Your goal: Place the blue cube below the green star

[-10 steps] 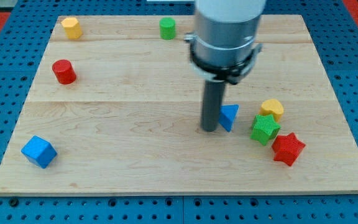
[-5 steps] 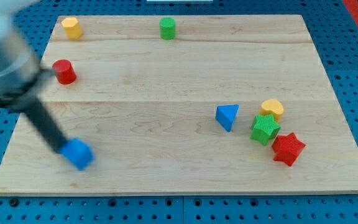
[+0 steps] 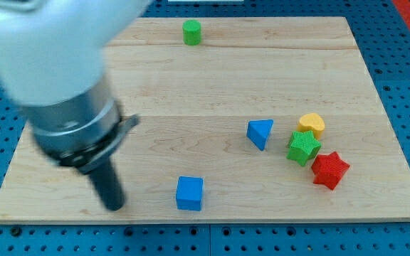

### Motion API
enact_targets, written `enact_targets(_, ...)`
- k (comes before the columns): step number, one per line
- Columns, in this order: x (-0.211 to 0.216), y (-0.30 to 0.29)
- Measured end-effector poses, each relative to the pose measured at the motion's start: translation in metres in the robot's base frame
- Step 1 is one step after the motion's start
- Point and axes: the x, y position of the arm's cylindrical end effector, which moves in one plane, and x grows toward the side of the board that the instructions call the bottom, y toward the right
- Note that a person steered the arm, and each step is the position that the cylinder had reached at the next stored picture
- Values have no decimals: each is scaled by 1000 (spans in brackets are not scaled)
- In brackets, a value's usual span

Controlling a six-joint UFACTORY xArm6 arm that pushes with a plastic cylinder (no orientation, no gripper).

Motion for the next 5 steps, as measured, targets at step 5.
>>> enact_targets(5,-71,153)
